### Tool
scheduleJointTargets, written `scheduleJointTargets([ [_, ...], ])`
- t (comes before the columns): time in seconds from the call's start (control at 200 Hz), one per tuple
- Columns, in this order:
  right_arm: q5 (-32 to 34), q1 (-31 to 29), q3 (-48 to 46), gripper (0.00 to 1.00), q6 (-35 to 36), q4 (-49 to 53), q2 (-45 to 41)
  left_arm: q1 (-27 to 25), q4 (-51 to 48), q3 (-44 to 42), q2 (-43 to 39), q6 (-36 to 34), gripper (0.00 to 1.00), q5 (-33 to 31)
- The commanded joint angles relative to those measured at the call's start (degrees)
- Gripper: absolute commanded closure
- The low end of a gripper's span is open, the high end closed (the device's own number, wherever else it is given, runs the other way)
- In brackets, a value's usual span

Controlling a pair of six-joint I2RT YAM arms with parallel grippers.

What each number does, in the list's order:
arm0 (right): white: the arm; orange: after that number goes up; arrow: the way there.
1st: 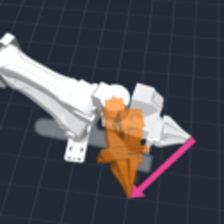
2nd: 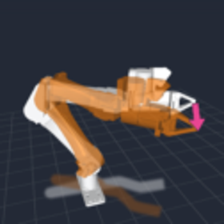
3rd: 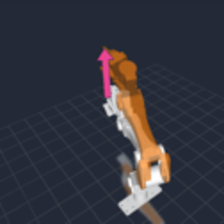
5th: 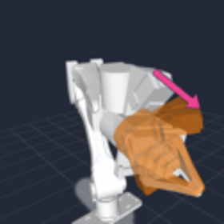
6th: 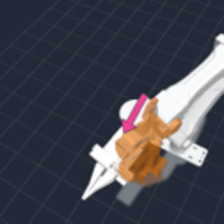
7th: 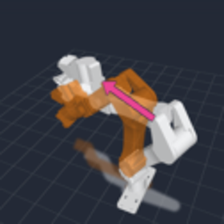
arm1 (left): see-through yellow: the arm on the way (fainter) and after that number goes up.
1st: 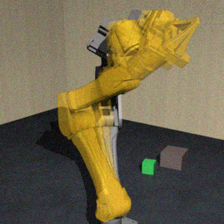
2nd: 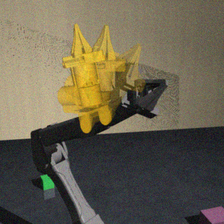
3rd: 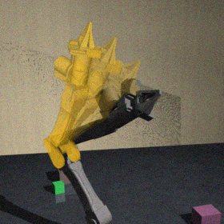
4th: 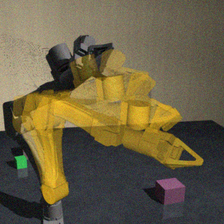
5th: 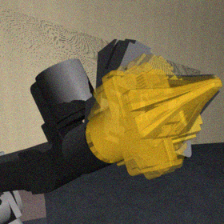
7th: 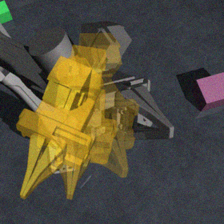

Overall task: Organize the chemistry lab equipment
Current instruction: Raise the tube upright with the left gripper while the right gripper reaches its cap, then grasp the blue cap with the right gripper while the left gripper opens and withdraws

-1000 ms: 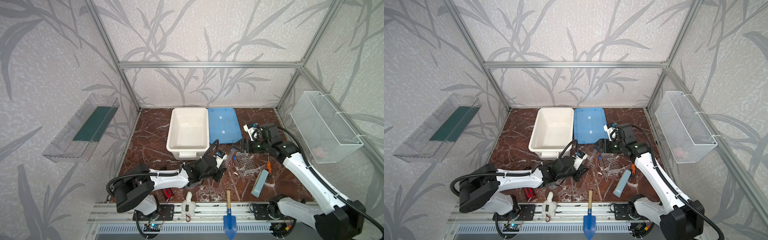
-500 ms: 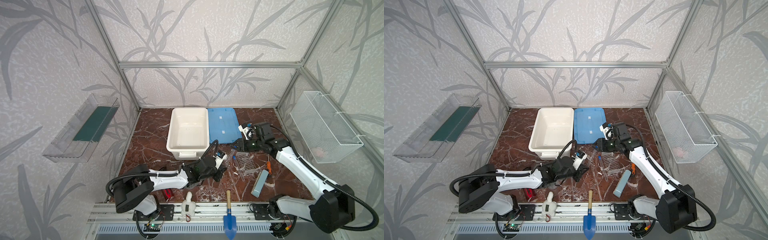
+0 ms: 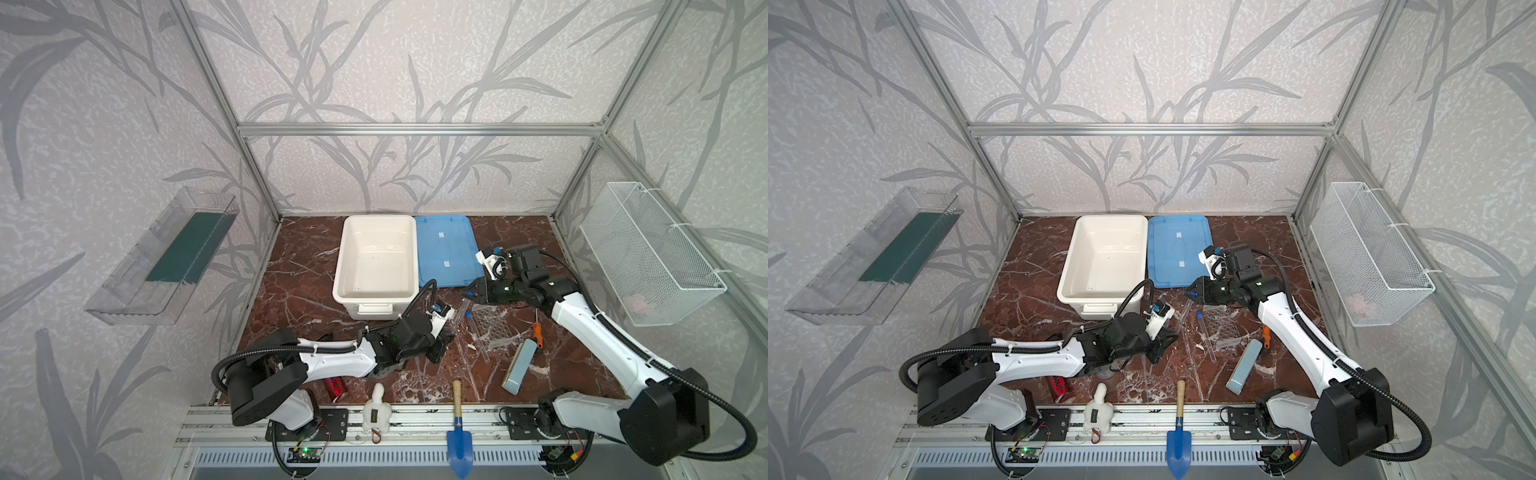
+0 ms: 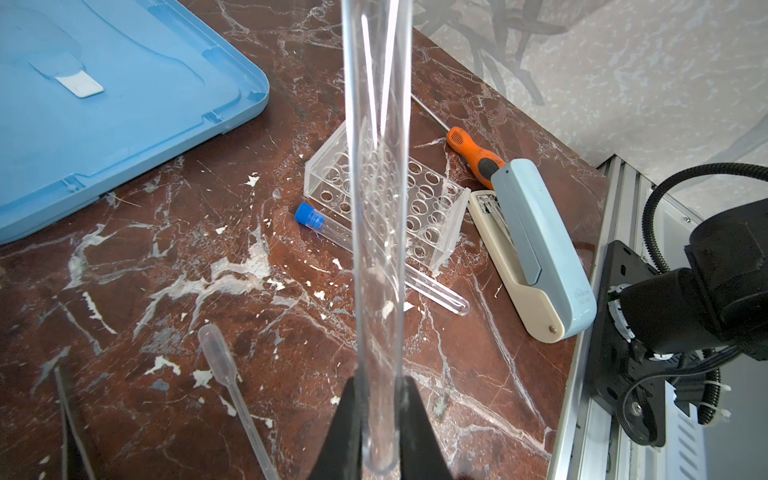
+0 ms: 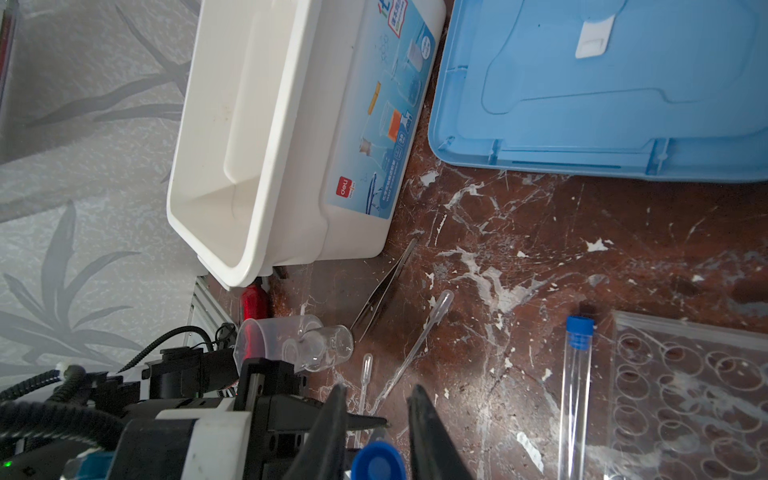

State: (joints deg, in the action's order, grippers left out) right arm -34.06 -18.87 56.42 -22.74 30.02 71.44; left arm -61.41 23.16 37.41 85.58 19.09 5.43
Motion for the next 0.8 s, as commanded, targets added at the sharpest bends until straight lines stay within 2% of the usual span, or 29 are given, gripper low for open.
scheduleJointTargets([
  [0.0, -0.72, -0.29, -0.86, 0.71, -0.36, 0.27, -0.42, -0.33, 0.14, 2.05, -0.24, -0.72, 0.87, -0.92],
  [0.055, -1.22, -0.36, -1.1, 0.68, -0.56, 0.21, -0.17, -0.38, 0.09, 2.21, -0.08, -0.79, 0.87, -1.08],
  [0.165, -1.53, -0.29, -1.58, 0.68, -0.64, 0.1, 0.28, -0.47, -0.25, 2.62, 0.24, -0.81, 0.87, -0.96],
  [0.385, -1.27, -0.26, -2.44, 0.74, -1.07, -0.66, -0.51, -0.64, -0.39, 2.75, 0.46, -0.56, 0.87, -0.8],
  [0.525, -2.15, -0.29, -2.72, 0.83, -1.34, -1.4, -0.47, -0.69, -0.4, 2.76, 0.55, -0.28, 0.87, -0.95],
  [0.595, -2.76, -0.29, -2.63, 0.84, -1.43, -1.46, -0.31, -0.73, -0.5, 2.78, 0.59, -0.11, 0.83, -1.08],
  [0.635, -3.06, -0.29, -2.72, 0.84, -1.64, -1.73, -0.34, -0.69, -0.37, 2.92, 0.8, -0.03, 0.75, -0.91],
  [0.68, -3.29, -0.13, -2.72, 0.84, -1.69, -1.89, -0.5, -0.69, 0.15, 2.8, 0.97, -0.1, 0.53, -0.48],
  [0.74, -3.08, -0.11, -2.72, 0.84, -1.78, -1.92, -0.73, -0.67, 0.99, 2.75, 1.08, 0.3, 0.29, -0.45],
  [0.795, -2.45, -0.11, -2.64, 0.84, -1.52, -1.81, -1.31, -0.68, 1.83, 2.67, 1.3, 0.78, 0.11, -0.59],
])
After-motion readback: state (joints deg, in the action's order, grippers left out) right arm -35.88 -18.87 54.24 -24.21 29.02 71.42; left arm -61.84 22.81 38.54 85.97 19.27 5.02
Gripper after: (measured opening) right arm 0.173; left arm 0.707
